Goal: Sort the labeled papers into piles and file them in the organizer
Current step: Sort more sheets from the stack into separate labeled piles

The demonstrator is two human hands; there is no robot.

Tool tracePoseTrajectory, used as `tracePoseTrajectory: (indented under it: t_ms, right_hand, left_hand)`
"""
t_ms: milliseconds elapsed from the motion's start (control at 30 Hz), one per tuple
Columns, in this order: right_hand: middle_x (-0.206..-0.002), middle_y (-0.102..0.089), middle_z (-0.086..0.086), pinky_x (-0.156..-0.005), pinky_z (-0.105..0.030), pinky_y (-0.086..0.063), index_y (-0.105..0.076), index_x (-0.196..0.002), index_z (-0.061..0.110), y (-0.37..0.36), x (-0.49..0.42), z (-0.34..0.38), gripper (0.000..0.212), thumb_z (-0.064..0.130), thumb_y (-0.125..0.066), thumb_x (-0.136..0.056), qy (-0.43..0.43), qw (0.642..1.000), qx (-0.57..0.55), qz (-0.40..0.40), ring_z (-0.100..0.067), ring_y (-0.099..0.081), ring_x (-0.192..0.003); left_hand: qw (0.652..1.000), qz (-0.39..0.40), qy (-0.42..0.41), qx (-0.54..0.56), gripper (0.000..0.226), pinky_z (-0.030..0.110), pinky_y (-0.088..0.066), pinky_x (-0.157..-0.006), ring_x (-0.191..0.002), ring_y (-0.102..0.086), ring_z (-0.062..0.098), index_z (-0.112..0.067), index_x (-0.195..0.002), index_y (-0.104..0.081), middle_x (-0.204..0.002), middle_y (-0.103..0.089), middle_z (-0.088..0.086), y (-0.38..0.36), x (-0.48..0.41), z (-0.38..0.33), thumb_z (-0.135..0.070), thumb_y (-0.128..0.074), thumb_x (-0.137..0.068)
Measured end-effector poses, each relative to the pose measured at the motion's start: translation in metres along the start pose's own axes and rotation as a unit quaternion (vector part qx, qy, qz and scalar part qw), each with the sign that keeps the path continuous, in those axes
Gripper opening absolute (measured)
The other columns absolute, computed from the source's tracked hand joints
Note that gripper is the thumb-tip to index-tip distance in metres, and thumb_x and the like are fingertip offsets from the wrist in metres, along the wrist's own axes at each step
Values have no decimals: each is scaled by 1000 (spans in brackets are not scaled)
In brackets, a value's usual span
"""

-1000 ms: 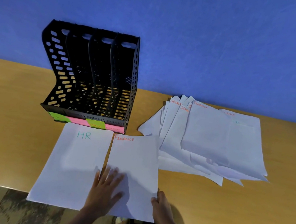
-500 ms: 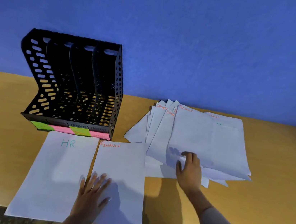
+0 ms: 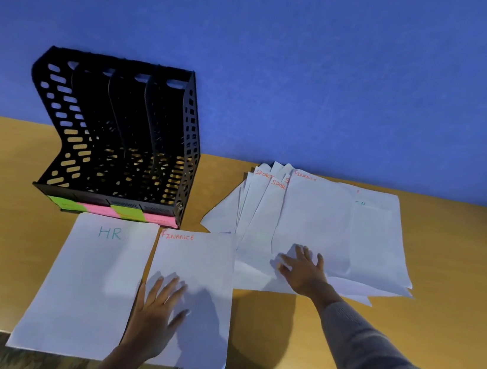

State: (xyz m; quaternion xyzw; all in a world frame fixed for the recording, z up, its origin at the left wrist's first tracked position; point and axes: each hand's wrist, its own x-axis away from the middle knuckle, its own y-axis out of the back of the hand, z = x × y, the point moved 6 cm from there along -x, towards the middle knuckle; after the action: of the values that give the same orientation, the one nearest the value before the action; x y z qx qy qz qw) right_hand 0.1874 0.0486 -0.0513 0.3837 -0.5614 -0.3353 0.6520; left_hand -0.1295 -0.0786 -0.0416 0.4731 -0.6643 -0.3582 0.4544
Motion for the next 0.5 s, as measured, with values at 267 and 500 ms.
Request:
tracePoseTrajectory:
  t_ms: [267,500]
  right_hand:
    - [-156,-26,0,-113,-50,-15,-44,-140,27,-1,4,-9,45,45,-32,-101,-1,1000,-3,-21,-21,-22,-143]
    - [-155,-37,1,-115,-46,-28,-42,-146,16,23,16,1,47,29,-46,-101,37,974,-93,-201,-26,-40,-140]
  left_hand:
    - [998,-40,12,56,95,50,-2,-118,-147,-19,25,-26,-137,-51,-151,-39,-5,6,0,5,-80,1,-79]
    - [990,-37,61,122,66,43,-12,-118,-143,-28,22,-28,-130,-56,-143,-49,-8,1,-2,13,-67,-24,-88]
